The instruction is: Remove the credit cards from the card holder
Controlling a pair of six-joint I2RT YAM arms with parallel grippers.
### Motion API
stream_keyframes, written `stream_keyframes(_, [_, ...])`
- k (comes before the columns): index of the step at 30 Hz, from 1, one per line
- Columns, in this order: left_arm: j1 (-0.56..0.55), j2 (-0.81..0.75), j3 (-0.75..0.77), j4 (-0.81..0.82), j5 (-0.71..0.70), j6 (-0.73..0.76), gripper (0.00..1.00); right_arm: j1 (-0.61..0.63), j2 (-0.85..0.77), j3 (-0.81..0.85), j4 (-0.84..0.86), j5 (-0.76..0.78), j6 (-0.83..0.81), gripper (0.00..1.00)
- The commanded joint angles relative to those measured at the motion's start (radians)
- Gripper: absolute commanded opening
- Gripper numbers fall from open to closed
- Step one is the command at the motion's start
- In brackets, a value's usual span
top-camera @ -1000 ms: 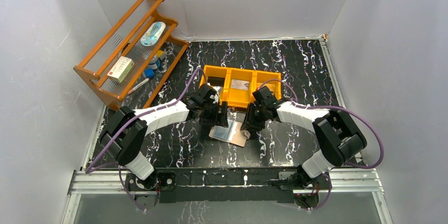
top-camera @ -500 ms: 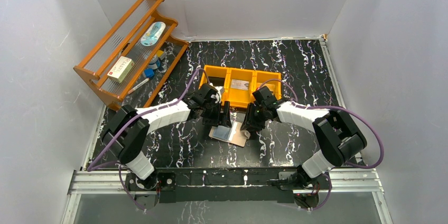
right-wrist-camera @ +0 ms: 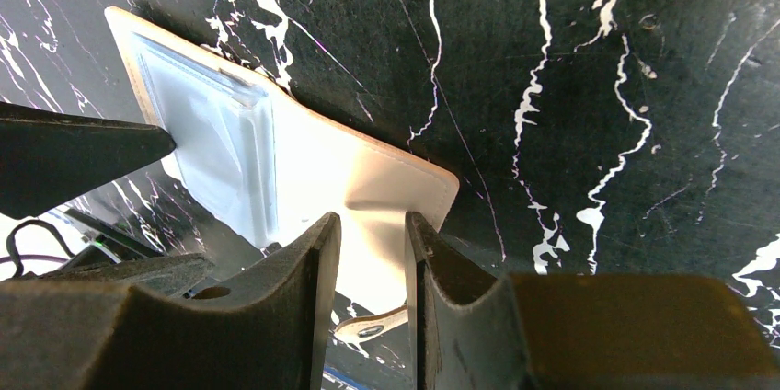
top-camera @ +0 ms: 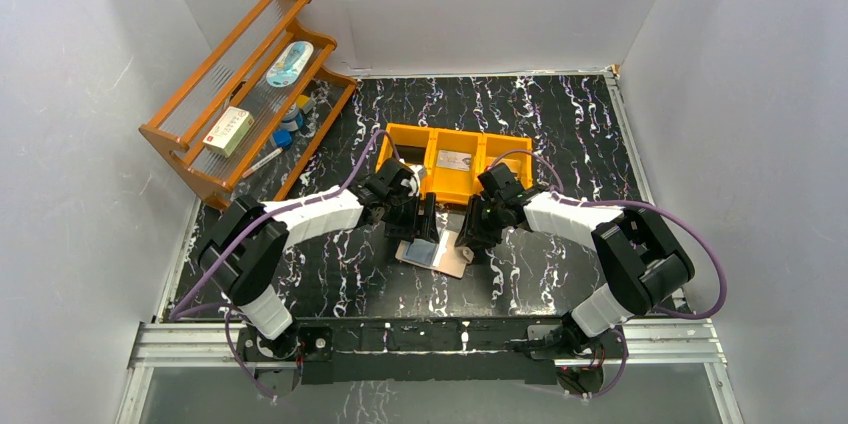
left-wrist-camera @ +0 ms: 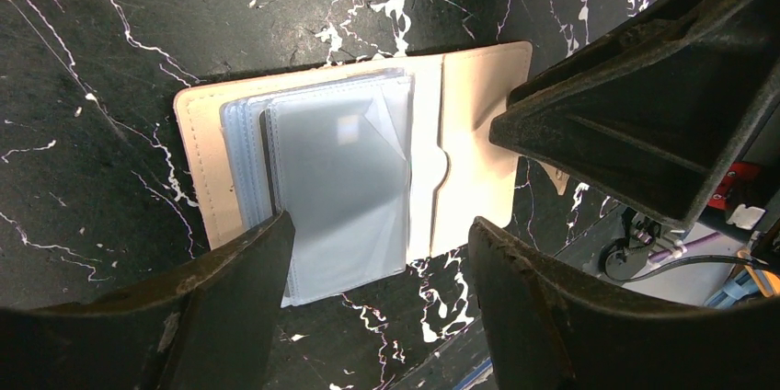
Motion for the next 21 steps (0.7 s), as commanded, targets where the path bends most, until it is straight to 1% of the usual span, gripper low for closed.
stream_keyframes(1, [-0.003, 0.041, 0.009, -0.043, 0.012, 0.012, 0.69, 0.004, 0.001, 0.000, 0.042, 0.029, -0.004, 0.41])
stream_keyframes(6, [-0.004, 0.090, -0.004, 0.016, 0.122, -0.018, 0.68, 0.004, 0.006, 0.001, 0.047, 0.018, -0.004, 0.41])
stream_keyframes(9, [-0.005, 0.089, -0.024, 0.071, 0.167, -0.047, 0.68, 0.004, 0.008, -0.001, 0.059, 0.004, -0.003, 0.41])
stream_keyframes(11, [-0.005, 0.081, -0.026, 0.092, 0.174, -0.054, 0.68, 0.004, 0.005, 0.000, 0.070, -0.009, 0.000, 0.41])
stream_keyframes(17, [-0.005, 0.093, -0.024, 0.099, 0.190, -0.058, 0.66, 0.003, -0.010, 0.044, 0.091, -0.059, 0.004, 0.45])
stream_keyframes(21, [-0.005, 0.075, -0.041, 0.099, 0.169, -0.064, 0.65, 0.003, -0.034, 0.106, 0.035, -0.014, 0.009, 0.49])
